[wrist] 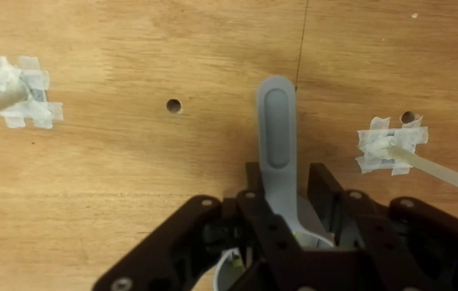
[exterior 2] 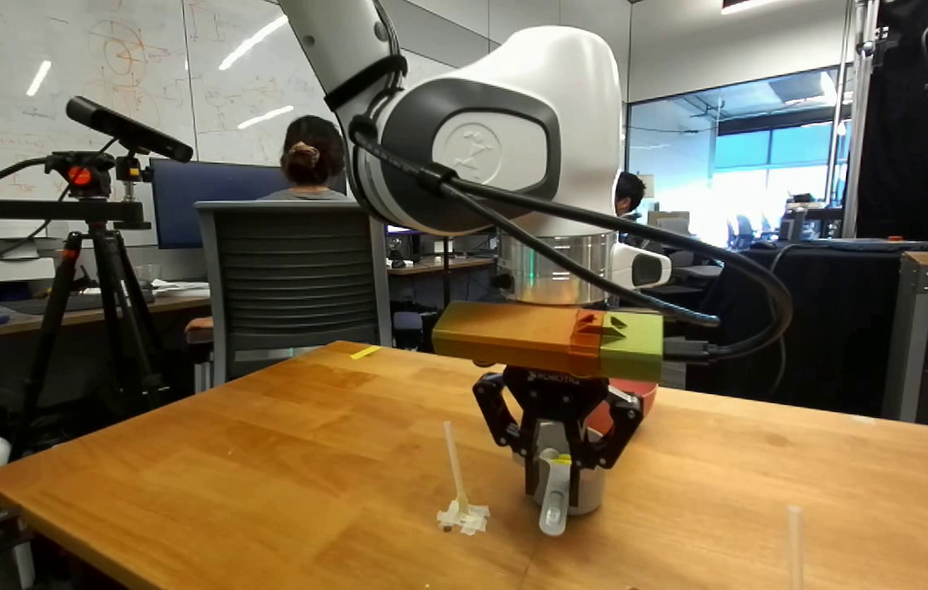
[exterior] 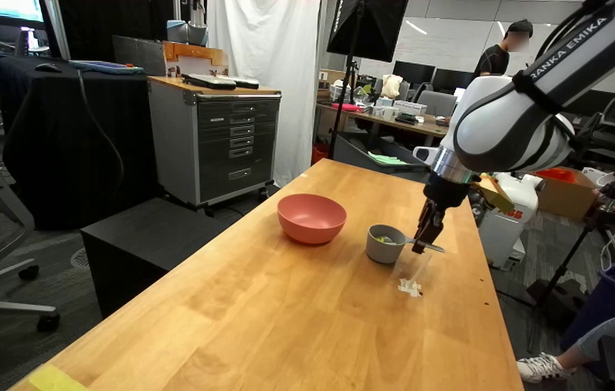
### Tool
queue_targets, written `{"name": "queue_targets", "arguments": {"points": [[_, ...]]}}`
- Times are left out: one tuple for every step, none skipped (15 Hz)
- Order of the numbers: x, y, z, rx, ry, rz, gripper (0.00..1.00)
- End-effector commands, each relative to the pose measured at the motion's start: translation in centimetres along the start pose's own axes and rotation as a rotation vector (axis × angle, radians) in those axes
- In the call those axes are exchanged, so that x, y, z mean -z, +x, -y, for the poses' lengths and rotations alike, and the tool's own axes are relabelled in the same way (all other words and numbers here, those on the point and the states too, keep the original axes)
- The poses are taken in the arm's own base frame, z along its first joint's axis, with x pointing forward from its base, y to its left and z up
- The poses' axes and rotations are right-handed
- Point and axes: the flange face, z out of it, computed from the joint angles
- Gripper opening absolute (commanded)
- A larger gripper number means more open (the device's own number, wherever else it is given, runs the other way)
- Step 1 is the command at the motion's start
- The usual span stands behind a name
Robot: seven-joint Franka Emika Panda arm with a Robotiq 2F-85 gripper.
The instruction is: Pour the contents in the cup into the bowl
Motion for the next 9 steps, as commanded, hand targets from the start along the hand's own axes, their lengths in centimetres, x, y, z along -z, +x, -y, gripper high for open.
{"name": "queue_targets", "arguments": {"points": [[0.31, -0.12, -0.05, -0.008, -0.015, -0.019, 0.09], [0.31, -0.12, -0.07, -0.01, -0.016, -0.02, 0.09], [0.33, -0.11, -0.09, -0.012, -0.016, -0.02, 0.13], [0.33, -0.09, -0.09, -0.013, -0.016, -0.021, 0.13], [0.36, -0.1, -0.09, -0.013, -0.017, -0.021, 0.13], [0.39, -0.1, -0.07, -0.012, -0.018, -0.021, 0.13], [0.44, -0.12, -0.06, -0.011, -0.02, -0.022, 0.13], [0.52, -0.12, -0.06, -0.011, -0.023, -0.025, 0.13], [0.67, -0.13, -0.08, -0.011, -0.029, -0.029, 0.13]]}}
